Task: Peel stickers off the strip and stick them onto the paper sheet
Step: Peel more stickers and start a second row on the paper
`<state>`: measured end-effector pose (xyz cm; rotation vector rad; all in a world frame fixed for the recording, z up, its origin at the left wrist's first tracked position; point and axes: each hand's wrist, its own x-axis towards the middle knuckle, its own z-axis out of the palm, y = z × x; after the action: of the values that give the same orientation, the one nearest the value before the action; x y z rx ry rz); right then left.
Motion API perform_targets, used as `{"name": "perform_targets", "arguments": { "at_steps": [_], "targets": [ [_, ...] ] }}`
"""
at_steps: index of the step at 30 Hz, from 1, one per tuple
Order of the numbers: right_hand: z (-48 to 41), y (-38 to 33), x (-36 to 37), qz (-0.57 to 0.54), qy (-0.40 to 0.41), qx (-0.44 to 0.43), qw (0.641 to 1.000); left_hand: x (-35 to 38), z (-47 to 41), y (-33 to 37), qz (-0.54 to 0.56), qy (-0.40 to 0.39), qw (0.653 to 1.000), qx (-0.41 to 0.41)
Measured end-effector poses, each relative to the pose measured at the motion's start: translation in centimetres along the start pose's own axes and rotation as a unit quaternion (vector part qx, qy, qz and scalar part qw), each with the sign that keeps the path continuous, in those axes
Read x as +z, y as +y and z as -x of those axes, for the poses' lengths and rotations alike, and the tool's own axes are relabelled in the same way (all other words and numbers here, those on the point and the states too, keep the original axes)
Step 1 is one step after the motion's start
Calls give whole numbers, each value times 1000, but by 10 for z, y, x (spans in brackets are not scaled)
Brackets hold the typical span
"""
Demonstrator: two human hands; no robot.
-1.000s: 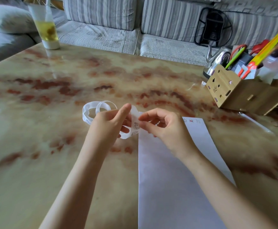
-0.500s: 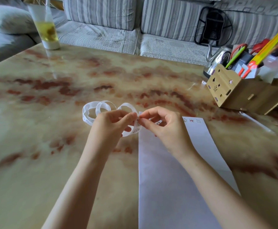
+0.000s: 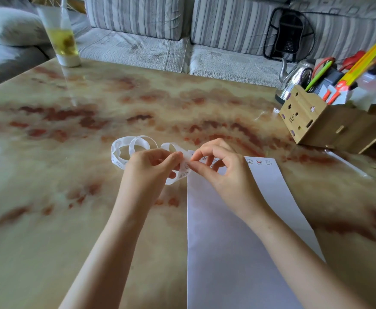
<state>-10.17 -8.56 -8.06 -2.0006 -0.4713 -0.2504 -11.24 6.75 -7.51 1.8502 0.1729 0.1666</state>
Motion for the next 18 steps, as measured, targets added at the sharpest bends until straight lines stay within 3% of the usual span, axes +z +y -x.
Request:
{"name": "perform_targets", "arguments": {
  "at_steps": [5, 11, 18],
  "targets": [
    [-2, 1, -23, -82, 15, 50, 995, 0, 1, 1, -20, 17, 1000, -4],
    [-17, 33, -66, -36, 43, 160, 986, -1, 3, 3, -47, 25, 999, -10],
    [-24, 59, -72, 10, -14, 255, 967, 0, 2, 5, -58, 25, 998, -15]
  ]
}}
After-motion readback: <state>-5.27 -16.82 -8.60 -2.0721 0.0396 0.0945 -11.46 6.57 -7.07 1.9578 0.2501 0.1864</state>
